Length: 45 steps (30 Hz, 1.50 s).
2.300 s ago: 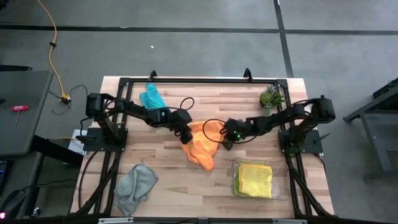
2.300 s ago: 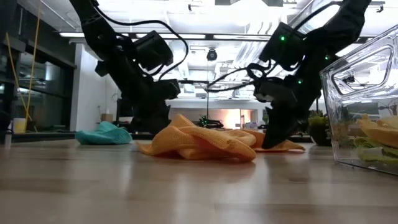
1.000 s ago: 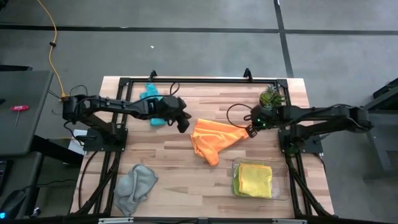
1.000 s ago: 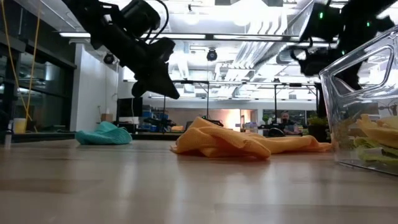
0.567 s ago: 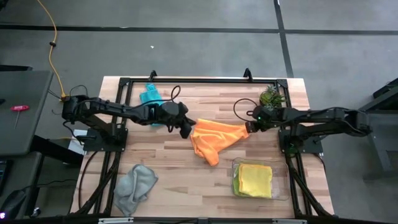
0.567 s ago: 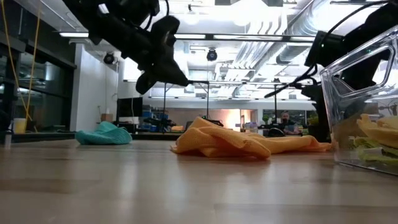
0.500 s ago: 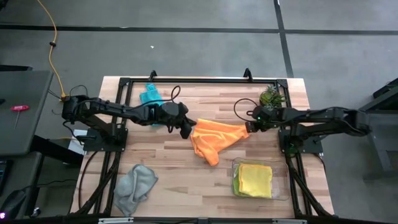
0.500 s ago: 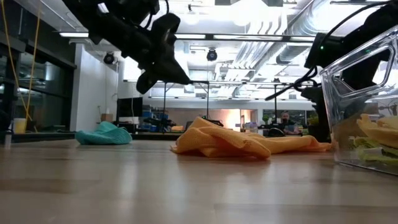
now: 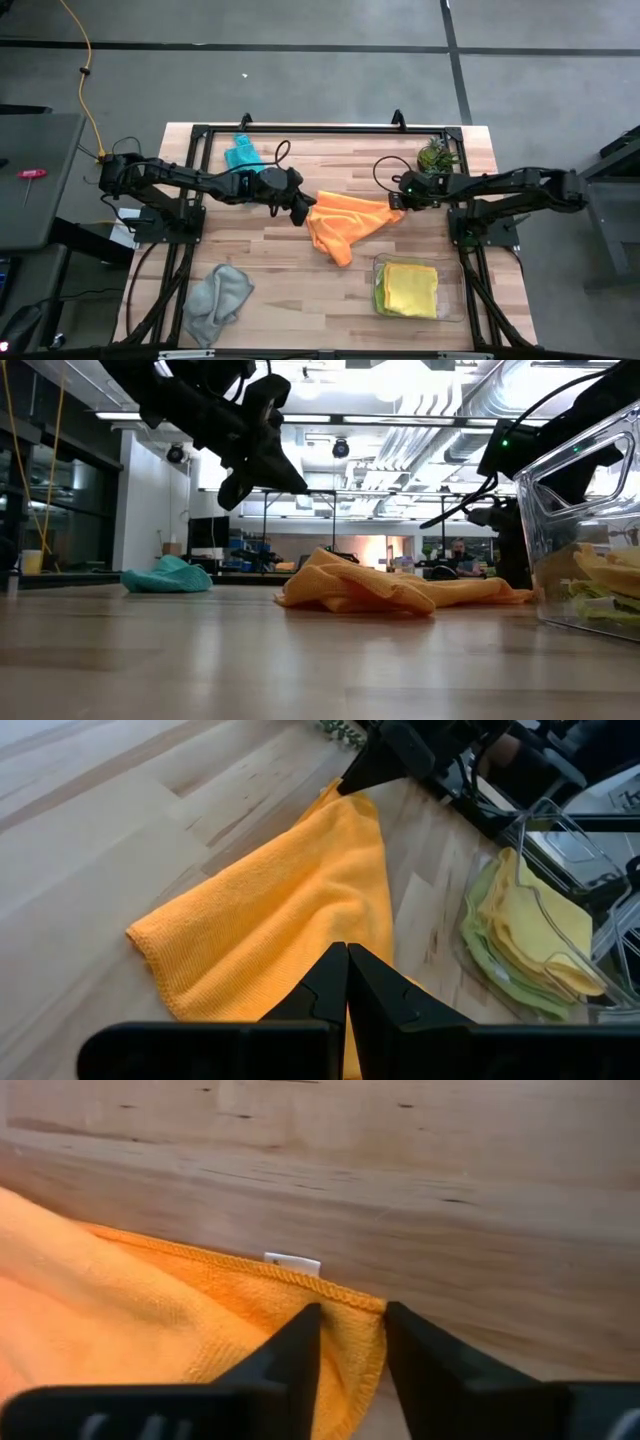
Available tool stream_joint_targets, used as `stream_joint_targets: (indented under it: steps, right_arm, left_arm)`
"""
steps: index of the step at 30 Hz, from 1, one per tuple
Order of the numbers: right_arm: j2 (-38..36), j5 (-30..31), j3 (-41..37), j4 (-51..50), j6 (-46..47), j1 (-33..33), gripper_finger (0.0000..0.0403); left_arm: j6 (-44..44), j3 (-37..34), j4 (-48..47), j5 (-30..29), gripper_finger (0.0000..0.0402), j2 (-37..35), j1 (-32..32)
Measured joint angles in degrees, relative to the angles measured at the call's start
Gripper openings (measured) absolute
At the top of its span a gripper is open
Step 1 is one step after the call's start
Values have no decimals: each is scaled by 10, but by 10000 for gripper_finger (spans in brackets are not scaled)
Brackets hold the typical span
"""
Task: Fold microfiber towels
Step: Fold the orange microfiber cloth
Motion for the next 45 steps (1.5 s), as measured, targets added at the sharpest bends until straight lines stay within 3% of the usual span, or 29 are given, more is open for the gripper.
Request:
stream_joint_targets:
  steps: [5, 7, 16, 20, 24, 32, 40, 45]
  right_arm:
    - [-20, 0, 1, 1, -5, 11, 22]
    - [-35, -15, 11, 7, -23, 20, 9]
    - [-71, -38, 126, 13, -206, 87, 2]
    - [-58, -84, 170, 31, -308, 153, 1]
    - [-27, -86, 194, 45, -359, 234, 1]
    - [75, -82, 200, 75, -364, 332, 0]
    - [127, -80, 201, 151, -354, 344, 0]
    - [128, -81, 201, 157, -355, 342, 0]
  left_arm:
    - [-11, 0, 7, 1, 0, 0, 0]
    - [-7, 0, 16, 8, 0, -5, 5]
    - [23, 0, 24, 19, 0, -42, 49]
    - [38, 0, 22, 15, 1, -42, 63]
    - [39, 0, 20, 15, 10, -27, 65]
    - [42, 0, 25, 24, 34, 33, 51]
    - [43, 2, 71, 81, 79, 109, 53]
    - [70, 64, 41, 92, 122, 145, 80]
